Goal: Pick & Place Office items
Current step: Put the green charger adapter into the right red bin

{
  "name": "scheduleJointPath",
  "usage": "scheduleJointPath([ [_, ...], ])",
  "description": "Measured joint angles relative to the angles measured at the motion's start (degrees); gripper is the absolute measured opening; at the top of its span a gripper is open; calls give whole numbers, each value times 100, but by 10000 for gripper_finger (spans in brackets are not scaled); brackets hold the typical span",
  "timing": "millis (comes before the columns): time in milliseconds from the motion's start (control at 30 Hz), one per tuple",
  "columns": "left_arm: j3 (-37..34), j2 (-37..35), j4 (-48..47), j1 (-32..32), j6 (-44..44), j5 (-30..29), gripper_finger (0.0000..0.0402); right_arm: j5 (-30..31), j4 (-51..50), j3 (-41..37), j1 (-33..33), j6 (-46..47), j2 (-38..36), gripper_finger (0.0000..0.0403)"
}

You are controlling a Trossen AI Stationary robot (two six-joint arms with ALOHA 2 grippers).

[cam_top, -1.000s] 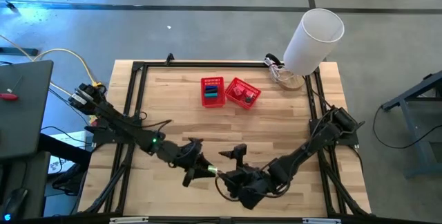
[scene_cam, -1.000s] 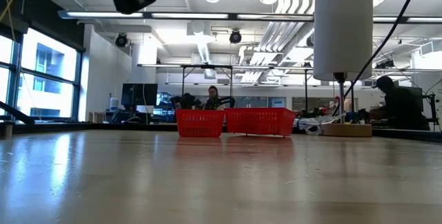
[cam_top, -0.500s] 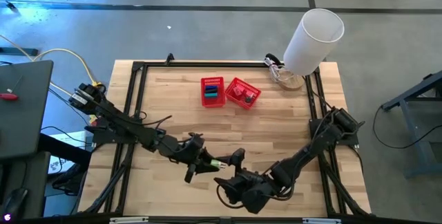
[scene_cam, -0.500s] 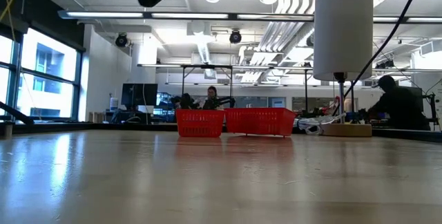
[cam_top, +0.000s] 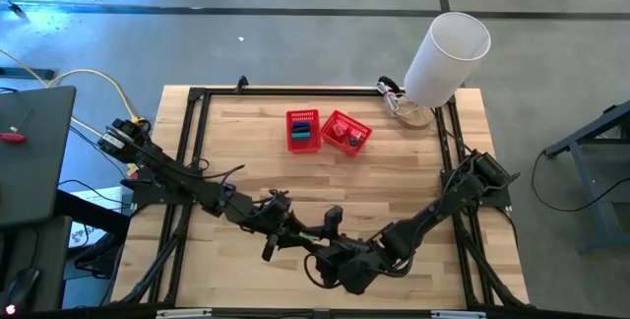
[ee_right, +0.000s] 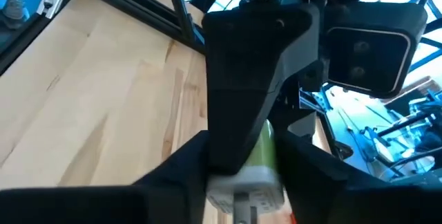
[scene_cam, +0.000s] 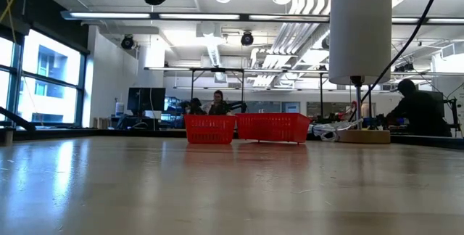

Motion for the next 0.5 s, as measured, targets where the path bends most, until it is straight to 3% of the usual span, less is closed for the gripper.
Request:
scheduleJointPath([
  [67, -1, 0, 5, -4, -14, -13, 122, -33, 8, 0, 2, -24, 0, 124],
  [367, -1, 0, 13, -2, -22, -24, 124, -69, 18, 0, 3, -28, 0, 123],
  [500, -1, 0, 48, 0, 12, -12, 182, -197, 14, 0, 2, 40, 1, 123],
])
